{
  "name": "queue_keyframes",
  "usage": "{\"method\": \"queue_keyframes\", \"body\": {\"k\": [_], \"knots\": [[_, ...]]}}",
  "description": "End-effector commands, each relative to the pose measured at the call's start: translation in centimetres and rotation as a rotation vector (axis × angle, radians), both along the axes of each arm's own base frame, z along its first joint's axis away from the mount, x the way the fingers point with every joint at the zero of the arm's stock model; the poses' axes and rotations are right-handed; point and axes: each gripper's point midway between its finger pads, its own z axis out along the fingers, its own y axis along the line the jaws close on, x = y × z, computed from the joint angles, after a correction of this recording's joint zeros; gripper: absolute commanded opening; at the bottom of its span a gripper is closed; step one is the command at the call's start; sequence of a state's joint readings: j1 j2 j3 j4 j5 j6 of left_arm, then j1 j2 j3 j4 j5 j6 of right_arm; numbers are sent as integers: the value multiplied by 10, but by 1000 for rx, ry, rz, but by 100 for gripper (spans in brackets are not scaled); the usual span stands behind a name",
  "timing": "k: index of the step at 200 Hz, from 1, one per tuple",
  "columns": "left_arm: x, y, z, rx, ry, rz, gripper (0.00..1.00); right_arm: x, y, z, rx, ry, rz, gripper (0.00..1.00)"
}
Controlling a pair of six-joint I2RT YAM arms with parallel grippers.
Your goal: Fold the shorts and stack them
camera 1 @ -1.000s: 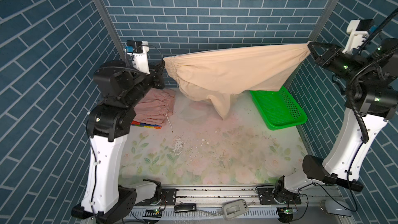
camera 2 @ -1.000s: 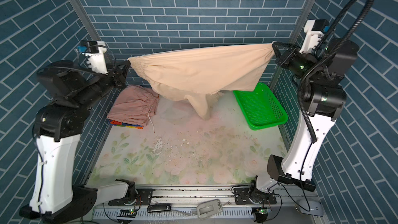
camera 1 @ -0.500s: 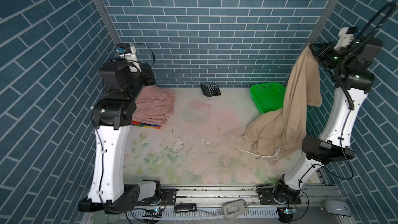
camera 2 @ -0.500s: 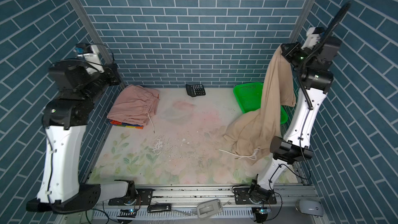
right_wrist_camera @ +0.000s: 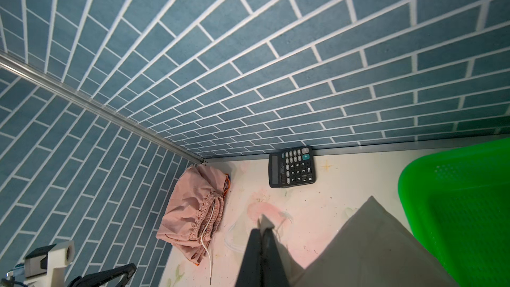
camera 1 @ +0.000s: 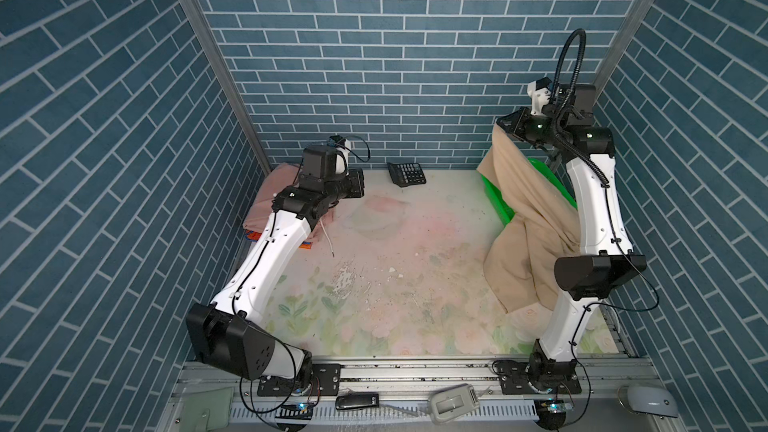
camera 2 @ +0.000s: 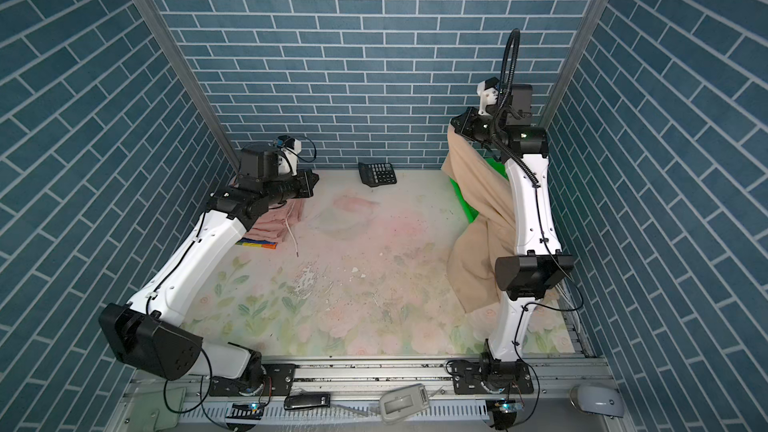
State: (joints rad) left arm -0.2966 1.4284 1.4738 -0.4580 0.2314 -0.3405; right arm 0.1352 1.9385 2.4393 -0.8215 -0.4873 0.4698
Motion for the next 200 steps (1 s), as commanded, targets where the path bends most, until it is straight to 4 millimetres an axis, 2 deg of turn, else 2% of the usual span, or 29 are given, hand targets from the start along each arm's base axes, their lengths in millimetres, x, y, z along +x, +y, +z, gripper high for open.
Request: {"method": "queue_keyframes", "body": {"k": [1,28,74,95,109,117,130,148,163,181,187,200], "knots": [[-5,-3,17,-37,-61,-18,0,-20,-1,22,-77,-72,-26,0],[-10,-2,13,-34,-54,-29,0,-35,-11,34,-120,-103,-89,0],[-13,-5,12,-41,-54,-41,0,-76,-40,72,-179,-196,-201,0],[-13,-7,15,-46,-63,-48,0,-101,-38,93,-164,-247,-202,0],[-13,-8,19,-47,-72,-54,0,-118,-30,107,-138,-283,-184,0],[-13,-9,21,-47,-76,-57,0,-127,-21,116,-112,-307,-163,0],[-14,-9,23,-44,-83,-60,0,-142,4,127,-64,-349,-91,0],[-15,-8,25,-30,-88,-66,0,-157,52,136,-7,-393,26,0],[-16,-6,25,-14,-87,-66,0,-161,94,138,22,-406,114,0],[-20,-1,25,13,-89,-54,0,-156,138,134,31,-407,187,0],[-22,1,25,23,-92,-51,0,-152,146,135,31,-411,193,0],[-24,7,24,41,-90,-39,0,-128,159,121,3,-388,167,0]]}}
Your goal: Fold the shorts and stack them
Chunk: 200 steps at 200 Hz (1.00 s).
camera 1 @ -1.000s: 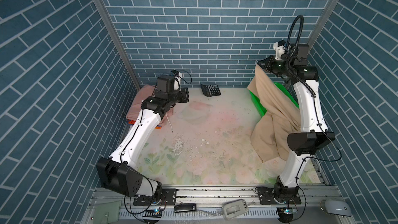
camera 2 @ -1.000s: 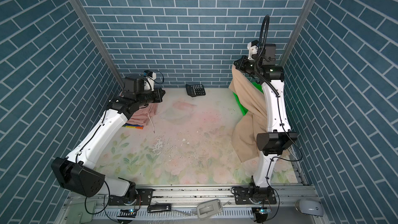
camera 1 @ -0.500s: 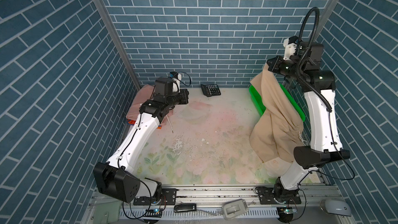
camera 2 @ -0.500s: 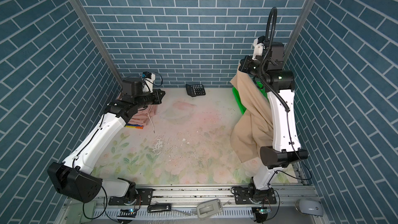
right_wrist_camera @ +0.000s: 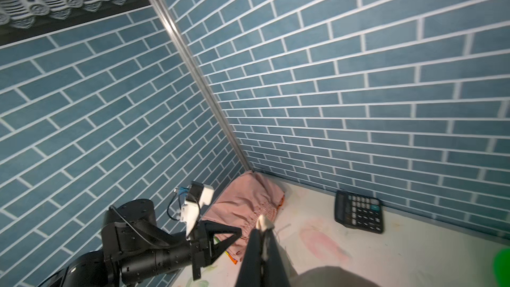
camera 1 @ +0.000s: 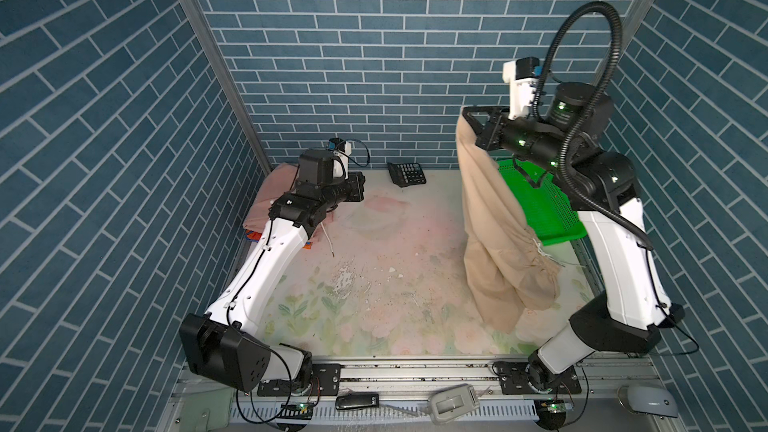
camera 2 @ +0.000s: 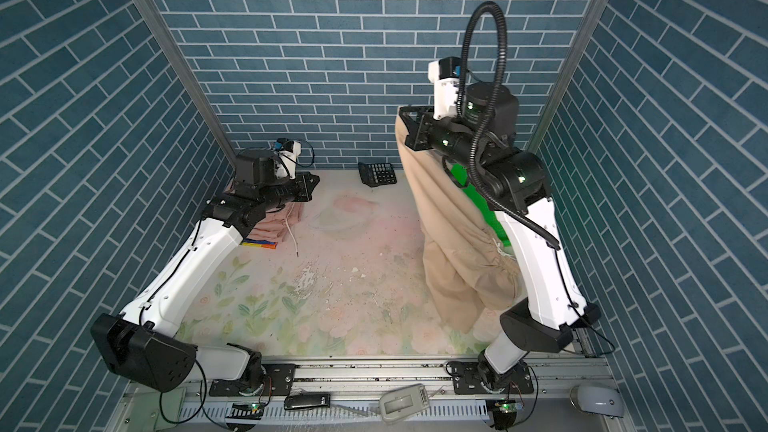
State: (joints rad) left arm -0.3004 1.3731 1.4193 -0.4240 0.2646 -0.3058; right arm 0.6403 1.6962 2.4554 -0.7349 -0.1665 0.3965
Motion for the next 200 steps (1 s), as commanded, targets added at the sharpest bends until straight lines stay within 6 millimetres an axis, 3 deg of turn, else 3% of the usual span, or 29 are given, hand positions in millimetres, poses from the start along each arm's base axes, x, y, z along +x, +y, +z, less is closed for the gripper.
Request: {"method": "queue_keyframes", "body": {"k": [1,27,49,66,85,106,120,138,165,186,200], "knots": [[-11,11,18,38,-48,11,0,36,26,-11,5,5,-38,0],[-18,18,18,57,-46,19,0,88,28,-45,-68,30,-147,0],[-21,13,10,41,-25,-5,0,142,11,-97,-89,154,-215,0],[-22,5,-3,12,17,-30,1,178,-17,-139,-160,225,-309,0],[-23,-9,-18,10,52,-65,1,206,-70,-171,-232,297,-437,0],[-27,-37,-30,30,78,-126,4,212,-126,-180,-253,356,-532,0],[-32,-68,-43,46,101,-195,5,207,-145,-176,-252,359,-552,0],[-44,-116,-63,83,137,-308,9,200,-148,-171,-252,346,-539,0],[-70,-176,-97,195,174,-460,24,197,-148,-178,-277,361,-511,0],[-92,-209,-126,298,214,-561,34,200,-150,-186,-271,385,-496,0],[-102,-218,-147,355,270,-600,40,200,-150,-188,-263,391,-489,0]]}}
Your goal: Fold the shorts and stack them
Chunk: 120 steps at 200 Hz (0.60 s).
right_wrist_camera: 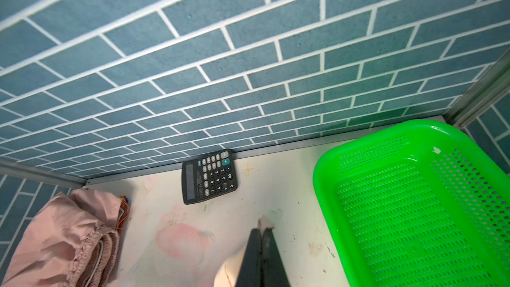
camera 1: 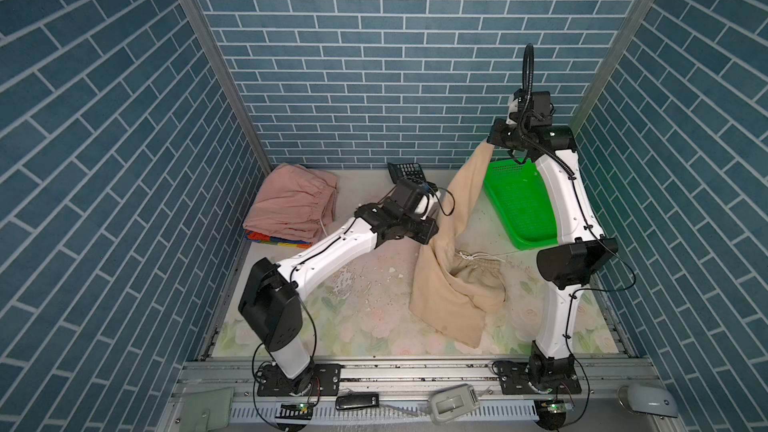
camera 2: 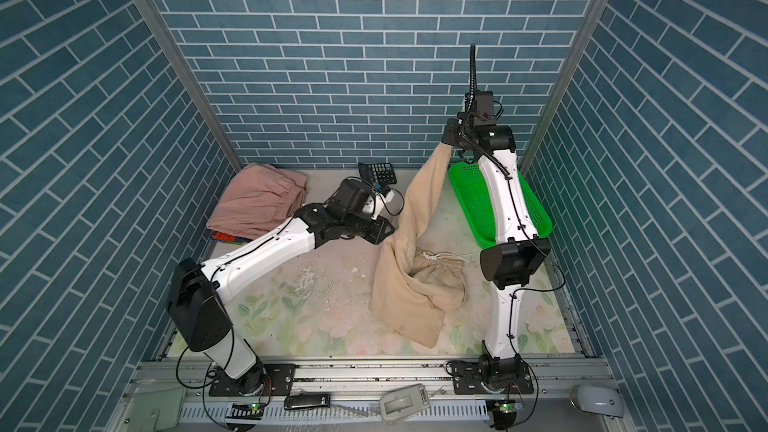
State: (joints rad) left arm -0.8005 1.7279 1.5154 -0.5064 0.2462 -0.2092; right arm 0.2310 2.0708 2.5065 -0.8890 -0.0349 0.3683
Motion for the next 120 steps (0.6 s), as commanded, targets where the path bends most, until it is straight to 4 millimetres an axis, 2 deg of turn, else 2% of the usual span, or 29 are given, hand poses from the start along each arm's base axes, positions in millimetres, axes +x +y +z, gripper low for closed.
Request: {"method": "queue_keyframes", "body": {"k": [1,18,35,74,96,108,120], "knots": [[-17,-10,-20,114,23,-74,40,-7,-1,7,6,-10,32,0],[-18,-3,-47,215,85,-66,46,-8,-4,7,12,-14,31,0],[-20,1,-64,274,121,-69,55,-8,-11,5,9,-11,20,0],[-44,-30,-83,279,193,-157,79,-9,-21,0,45,-4,13,0],[-49,-37,-95,323,219,-175,90,-10,-26,-1,55,-1,9,0],[-47,-37,-99,340,225,-163,91,-11,-28,-1,57,-1,8,0],[-46,-39,-101,342,230,-160,82,-13,-28,-1,61,-3,10,0]]}}
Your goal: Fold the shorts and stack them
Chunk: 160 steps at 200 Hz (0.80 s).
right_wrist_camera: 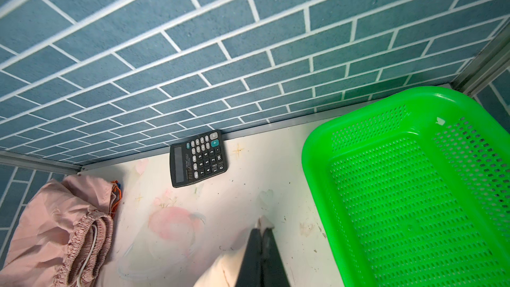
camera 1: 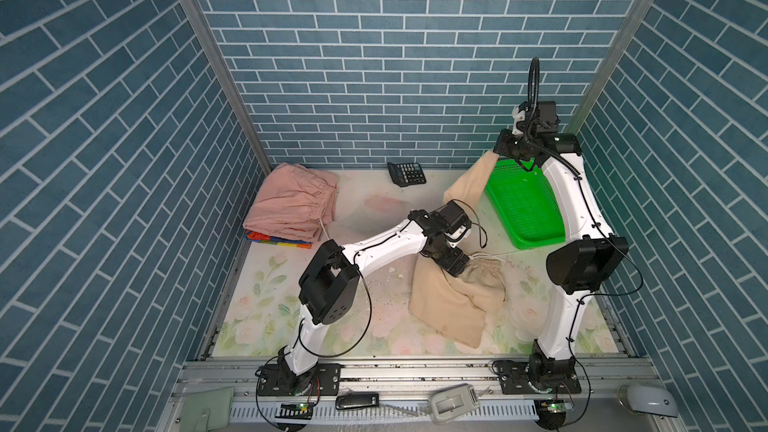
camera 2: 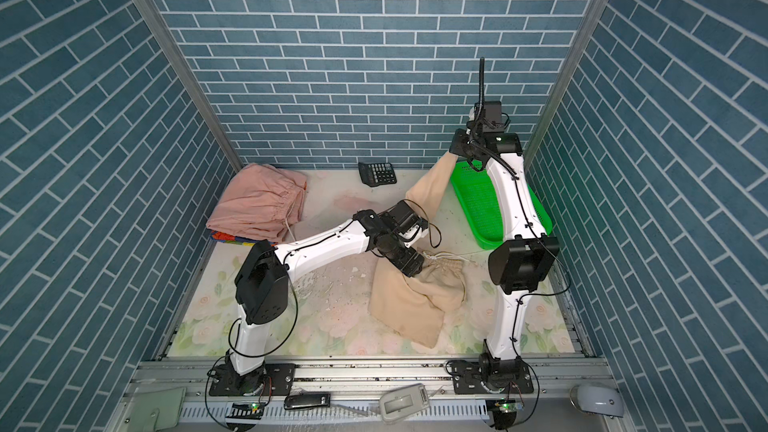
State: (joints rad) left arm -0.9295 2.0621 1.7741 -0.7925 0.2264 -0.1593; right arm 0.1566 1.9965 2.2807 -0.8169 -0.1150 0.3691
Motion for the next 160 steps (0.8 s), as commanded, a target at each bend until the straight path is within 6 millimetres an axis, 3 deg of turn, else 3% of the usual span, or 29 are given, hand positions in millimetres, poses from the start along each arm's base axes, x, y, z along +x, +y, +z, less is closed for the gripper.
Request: {"method": "queue_keyframes", "body": {"k": [1,12,22,28,34,55,78,98,136,160], "knots": [[-5,4,-5,46,32,-2,81,-11,0,37,33,-89,17,0],[-5,0,-2,31,41,-12,53,-13,-1,37,33,-92,14,0],[-2,0,5,17,38,-17,16,-14,-3,37,31,-90,11,0],[1,3,10,12,28,-11,5,-15,-6,39,31,-92,7,0],[6,7,18,1,16,-5,0,-17,-9,41,31,-93,3,0],[32,43,52,-33,-46,43,0,-30,-23,58,29,-120,-22,0],[73,117,86,-43,-123,133,0,-55,-38,92,15,-184,-52,0],[100,164,108,-73,-185,145,0,-83,-42,114,27,-235,-64,0],[161,236,101,223,-397,200,0,-122,-44,124,69,-290,-71,0],[194,255,100,324,-452,264,0,-121,-36,109,85,-246,-34,0]]}}
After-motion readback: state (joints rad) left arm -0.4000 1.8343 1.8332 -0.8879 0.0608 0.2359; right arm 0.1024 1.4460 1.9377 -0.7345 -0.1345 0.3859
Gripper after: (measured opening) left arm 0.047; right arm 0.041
